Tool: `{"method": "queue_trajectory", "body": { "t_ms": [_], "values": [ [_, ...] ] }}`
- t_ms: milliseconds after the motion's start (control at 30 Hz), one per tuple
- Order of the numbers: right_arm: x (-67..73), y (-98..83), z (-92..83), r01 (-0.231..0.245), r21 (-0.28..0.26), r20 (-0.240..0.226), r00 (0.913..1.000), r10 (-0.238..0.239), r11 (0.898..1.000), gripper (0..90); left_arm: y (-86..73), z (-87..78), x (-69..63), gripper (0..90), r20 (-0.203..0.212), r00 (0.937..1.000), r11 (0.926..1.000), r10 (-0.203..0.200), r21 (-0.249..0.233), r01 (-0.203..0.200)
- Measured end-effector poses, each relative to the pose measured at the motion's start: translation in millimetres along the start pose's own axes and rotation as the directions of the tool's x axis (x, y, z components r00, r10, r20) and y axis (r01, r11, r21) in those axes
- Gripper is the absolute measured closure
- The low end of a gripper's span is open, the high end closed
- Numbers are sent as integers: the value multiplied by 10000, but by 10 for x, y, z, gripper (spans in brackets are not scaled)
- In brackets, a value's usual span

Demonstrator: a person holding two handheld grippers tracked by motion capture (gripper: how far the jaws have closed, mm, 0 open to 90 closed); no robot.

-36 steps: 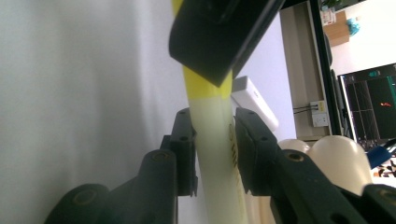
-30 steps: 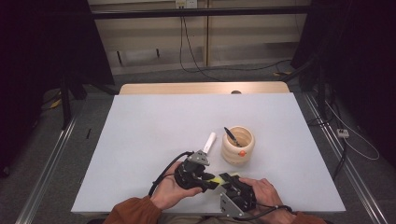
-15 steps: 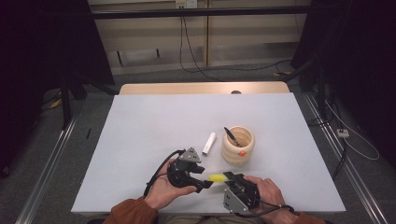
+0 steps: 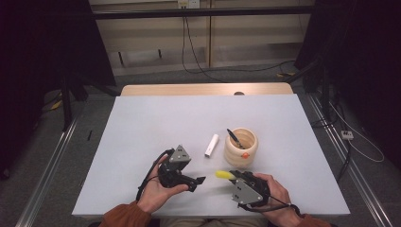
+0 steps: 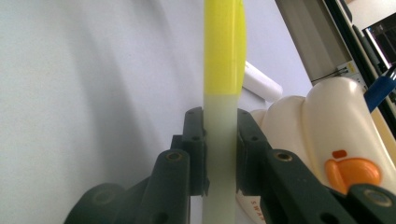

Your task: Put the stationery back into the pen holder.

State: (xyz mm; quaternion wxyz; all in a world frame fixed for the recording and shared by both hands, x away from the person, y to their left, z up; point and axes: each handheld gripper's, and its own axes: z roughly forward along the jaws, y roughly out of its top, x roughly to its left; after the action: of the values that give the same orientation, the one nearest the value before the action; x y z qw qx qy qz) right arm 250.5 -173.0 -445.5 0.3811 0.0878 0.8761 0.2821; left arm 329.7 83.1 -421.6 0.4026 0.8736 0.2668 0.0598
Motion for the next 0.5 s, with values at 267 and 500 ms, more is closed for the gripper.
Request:
{"method": "queue_trajectory", "body": {
  "t_ms": [267,500],
  "values": [
    [-75,-41,6,-730,-24,-424,9964,728,9973,780,-100,-162,72,84,-40,10000,9987,29,-516,-31],
    [-138,-78,3,-1556,-95,-569,9863,1548,9878,780,-209,-290,151,61,-877,9961,9948,-27,-1019,-62]
  ]
}}
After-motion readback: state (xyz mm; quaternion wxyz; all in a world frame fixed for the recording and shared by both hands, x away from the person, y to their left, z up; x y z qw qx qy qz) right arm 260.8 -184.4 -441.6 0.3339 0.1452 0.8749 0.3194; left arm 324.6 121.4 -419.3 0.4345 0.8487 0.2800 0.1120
